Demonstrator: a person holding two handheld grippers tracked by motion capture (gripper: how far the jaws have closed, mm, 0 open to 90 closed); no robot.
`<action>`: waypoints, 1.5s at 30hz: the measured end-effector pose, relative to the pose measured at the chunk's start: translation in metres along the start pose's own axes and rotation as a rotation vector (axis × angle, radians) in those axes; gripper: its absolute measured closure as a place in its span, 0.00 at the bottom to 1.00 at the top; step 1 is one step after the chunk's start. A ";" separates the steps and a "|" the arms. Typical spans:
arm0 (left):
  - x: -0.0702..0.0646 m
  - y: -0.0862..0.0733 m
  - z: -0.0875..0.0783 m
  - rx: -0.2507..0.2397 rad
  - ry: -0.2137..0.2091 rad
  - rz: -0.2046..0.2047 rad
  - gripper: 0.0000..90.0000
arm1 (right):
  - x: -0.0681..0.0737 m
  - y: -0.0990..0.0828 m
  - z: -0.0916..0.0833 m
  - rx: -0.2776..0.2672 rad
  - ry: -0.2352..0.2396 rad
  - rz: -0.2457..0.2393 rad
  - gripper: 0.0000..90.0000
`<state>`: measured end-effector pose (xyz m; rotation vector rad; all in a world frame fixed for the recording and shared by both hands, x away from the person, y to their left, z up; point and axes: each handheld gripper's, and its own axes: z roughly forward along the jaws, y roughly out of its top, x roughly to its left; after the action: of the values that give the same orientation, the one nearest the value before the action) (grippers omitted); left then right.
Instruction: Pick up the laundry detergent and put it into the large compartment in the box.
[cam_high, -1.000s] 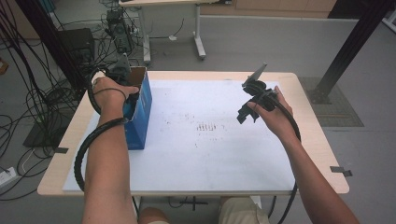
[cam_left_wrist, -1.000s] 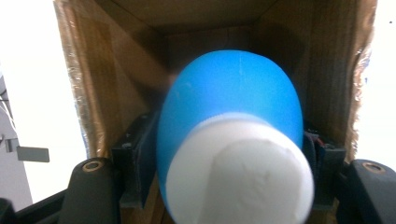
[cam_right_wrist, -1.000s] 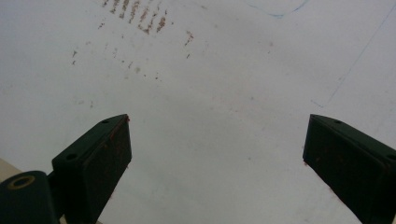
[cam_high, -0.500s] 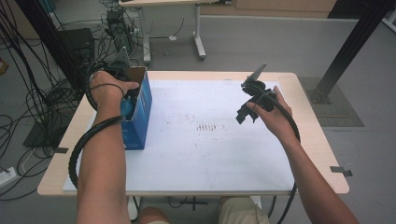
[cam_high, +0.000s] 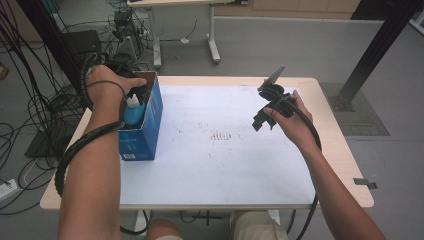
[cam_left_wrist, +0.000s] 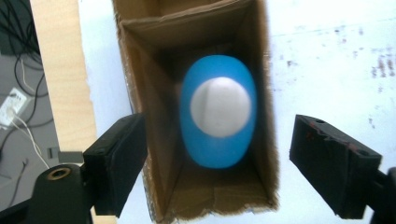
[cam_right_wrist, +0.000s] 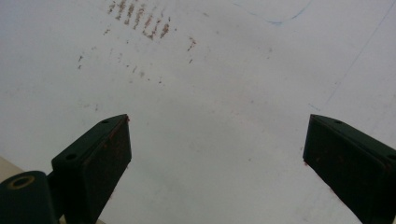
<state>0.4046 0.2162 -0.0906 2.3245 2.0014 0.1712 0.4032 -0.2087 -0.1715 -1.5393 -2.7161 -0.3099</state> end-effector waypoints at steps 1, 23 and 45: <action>-0.002 0.000 -0.002 -0.002 0.000 0.012 0.19 | -0.001 0.000 0.000 0.001 0.000 0.001 0.09; -0.099 0.039 -0.016 0.039 -0.070 0.504 0.16 | -0.017 0.003 0.002 0.018 0.004 0.026 0.08; -0.128 0.043 -0.022 0.026 -0.067 0.671 0.14 | -0.012 0.011 0.006 0.027 0.001 0.023 0.08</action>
<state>0.4255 0.0825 -0.0687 2.8749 1.1275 0.0947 0.4194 -0.2126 -0.1771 -1.5623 -2.6886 -0.2727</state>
